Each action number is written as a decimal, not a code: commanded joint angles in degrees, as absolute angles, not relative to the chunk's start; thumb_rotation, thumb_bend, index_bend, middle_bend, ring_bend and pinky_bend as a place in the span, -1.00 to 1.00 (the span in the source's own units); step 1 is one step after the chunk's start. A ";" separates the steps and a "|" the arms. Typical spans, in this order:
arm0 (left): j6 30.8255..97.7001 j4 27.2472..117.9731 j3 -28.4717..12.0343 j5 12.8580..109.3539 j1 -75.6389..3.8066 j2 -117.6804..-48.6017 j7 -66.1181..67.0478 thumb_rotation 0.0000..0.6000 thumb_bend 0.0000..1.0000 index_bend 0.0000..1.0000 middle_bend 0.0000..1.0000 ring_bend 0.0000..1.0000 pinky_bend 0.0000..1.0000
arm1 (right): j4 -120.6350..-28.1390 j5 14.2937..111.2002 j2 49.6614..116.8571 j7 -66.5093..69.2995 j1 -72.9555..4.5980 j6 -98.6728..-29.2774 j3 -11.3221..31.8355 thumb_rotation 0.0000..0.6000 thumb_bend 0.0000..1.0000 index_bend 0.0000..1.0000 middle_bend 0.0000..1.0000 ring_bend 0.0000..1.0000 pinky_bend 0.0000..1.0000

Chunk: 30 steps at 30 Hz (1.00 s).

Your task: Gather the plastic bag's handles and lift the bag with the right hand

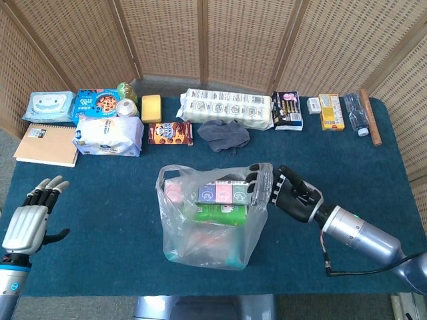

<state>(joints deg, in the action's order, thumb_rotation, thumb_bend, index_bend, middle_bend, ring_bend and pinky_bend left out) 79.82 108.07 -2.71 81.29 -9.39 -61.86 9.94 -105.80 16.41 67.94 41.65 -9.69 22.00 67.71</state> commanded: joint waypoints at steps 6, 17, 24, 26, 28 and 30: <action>79.76 108.11 -2.73 81.43 -9.52 -61.95 10.08 1.00 -0.93 -0.80 -0.87 -0.98 -0.74 | -108.39 18.06 66.86 42.87 -12.86 12.74 62.61 0.22 -0.57 -0.49 -0.38 -0.36 -0.17; 80.32 108.32 -2.55 81.39 -9.05 -61.51 10.07 1.00 -0.93 -0.80 -0.87 -0.98 -0.74 | -110.12 20.55 69.25 42.19 -13.05 9.75 62.87 0.19 -0.57 -0.61 -0.53 -0.65 -0.72; 80.10 108.51 -2.57 81.61 -9.27 -61.63 10.28 1.00 -0.93 -0.80 -0.87 -0.98 -0.74 | -107.69 20.50 73.00 38.35 -9.33 17.00 67.16 0.18 -0.57 -0.68 -0.61 -0.72 -0.76; 80.06 108.54 -2.60 81.56 -9.31 -61.66 10.40 1.00 -0.93 -0.80 -0.87 -0.98 -0.74 | -107.57 20.34 73.48 37.87 -8.82 17.11 67.57 0.18 -0.57 -0.68 -0.61 -0.72 -0.77; 79.97 108.61 -2.58 81.53 -9.35 -61.65 10.51 1.00 -0.93 -0.80 -0.87 -0.98 -0.74 | -107.53 20.87 73.70 36.92 -8.50 16.70 67.68 0.18 -0.57 -0.68 -0.61 -0.72 -0.77; 79.95 108.64 -2.59 81.45 -9.36 -61.61 10.57 1.00 -0.93 -0.80 -0.87 -0.98 -0.74 | -107.87 22.11 73.55 35.67 -8.39 15.44 67.34 0.18 -0.57 -0.68 -0.61 -0.72 -0.77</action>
